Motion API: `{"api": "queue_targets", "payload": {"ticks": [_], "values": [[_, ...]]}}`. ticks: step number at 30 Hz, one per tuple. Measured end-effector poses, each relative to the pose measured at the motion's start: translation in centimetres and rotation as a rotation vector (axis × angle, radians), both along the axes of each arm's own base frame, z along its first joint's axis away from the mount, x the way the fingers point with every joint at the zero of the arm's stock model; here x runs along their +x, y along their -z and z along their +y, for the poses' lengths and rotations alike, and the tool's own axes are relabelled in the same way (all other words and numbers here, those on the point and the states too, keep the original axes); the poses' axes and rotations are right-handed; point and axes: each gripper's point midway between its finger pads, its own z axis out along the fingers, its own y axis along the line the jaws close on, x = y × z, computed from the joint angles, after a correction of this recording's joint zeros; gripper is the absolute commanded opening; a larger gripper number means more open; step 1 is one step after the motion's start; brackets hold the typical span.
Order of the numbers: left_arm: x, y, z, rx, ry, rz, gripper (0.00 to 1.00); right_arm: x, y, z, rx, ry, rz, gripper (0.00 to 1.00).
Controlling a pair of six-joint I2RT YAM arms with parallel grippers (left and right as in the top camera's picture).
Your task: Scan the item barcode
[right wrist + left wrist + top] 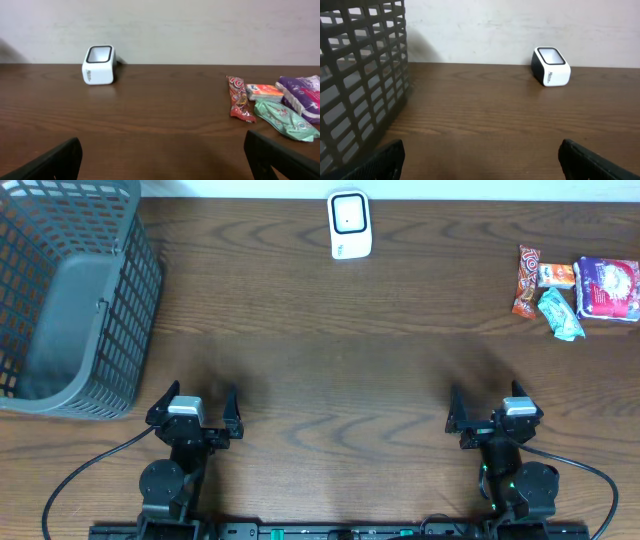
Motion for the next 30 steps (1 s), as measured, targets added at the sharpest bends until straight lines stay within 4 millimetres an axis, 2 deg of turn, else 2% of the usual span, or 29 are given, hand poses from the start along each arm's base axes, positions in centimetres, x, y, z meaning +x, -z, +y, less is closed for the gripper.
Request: {"api": "queue_targets", "payload": {"ticks": [30], "values": [[0.00,0.00,0.00,0.000,0.000,0.000,0.98,0.02,0.00,-0.28,0.008,0.012,0.001,0.99]]}}
